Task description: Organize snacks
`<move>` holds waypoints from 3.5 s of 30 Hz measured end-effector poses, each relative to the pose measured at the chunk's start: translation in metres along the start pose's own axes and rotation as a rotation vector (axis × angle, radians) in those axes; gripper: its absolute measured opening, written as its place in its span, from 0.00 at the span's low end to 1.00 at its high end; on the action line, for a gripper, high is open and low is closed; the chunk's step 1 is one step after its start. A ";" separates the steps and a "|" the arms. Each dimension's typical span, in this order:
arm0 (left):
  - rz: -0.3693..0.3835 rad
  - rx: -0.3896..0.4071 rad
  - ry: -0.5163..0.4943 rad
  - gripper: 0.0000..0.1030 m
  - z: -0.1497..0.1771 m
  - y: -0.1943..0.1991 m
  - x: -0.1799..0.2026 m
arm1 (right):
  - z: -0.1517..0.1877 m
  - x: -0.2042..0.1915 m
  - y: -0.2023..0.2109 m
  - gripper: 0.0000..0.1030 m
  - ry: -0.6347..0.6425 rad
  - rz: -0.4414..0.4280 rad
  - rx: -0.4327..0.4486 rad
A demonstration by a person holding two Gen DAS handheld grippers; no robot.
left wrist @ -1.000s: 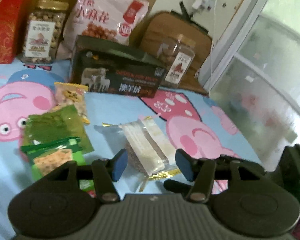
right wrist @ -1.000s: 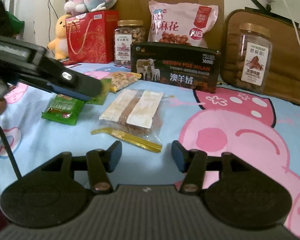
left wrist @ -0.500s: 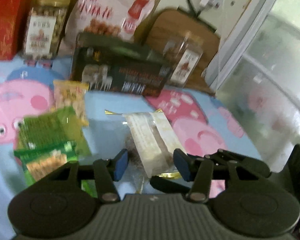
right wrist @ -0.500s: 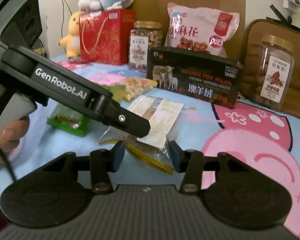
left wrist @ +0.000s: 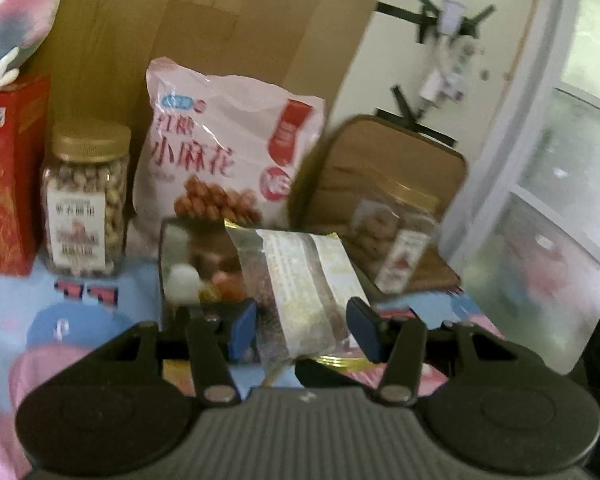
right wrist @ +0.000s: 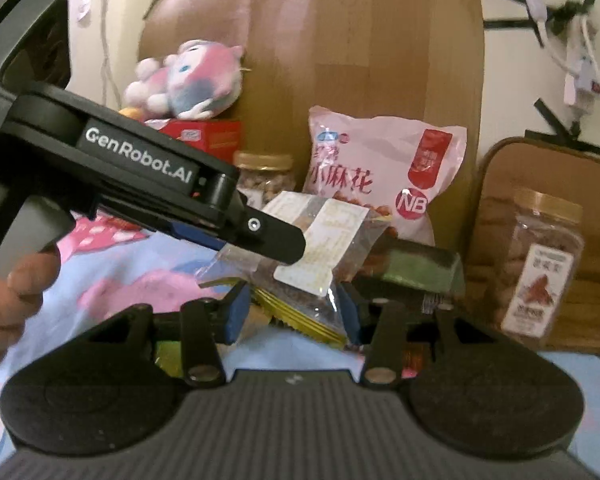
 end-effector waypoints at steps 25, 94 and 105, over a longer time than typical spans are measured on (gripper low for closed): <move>-0.133 0.004 0.010 0.51 0.007 -0.018 -0.022 | 0.005 0.029 -0.038 0.63 -0.101 0.053 0.026; -0.258 0.055 -0.207 0.74 0.169 0.069 0.025 | 0.087 0.013 0.082 0.70 -0.343 0.204 0.045; -0.183 0.156 -0.292 0.75 0.173 0.086 0.043 | 0.087 0.014 0.080 0.70 -0.337 0.210 0.033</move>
Point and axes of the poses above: each gripper's, at about its wrist camera, not at the fingertips, and y roughly against the way its jaws point, x to its right, z to its underside, the point moved 7 cm from there along -y, roughly the way its jaws point, and after that the axes turned 1 degree about y, right-handed, at the moved point
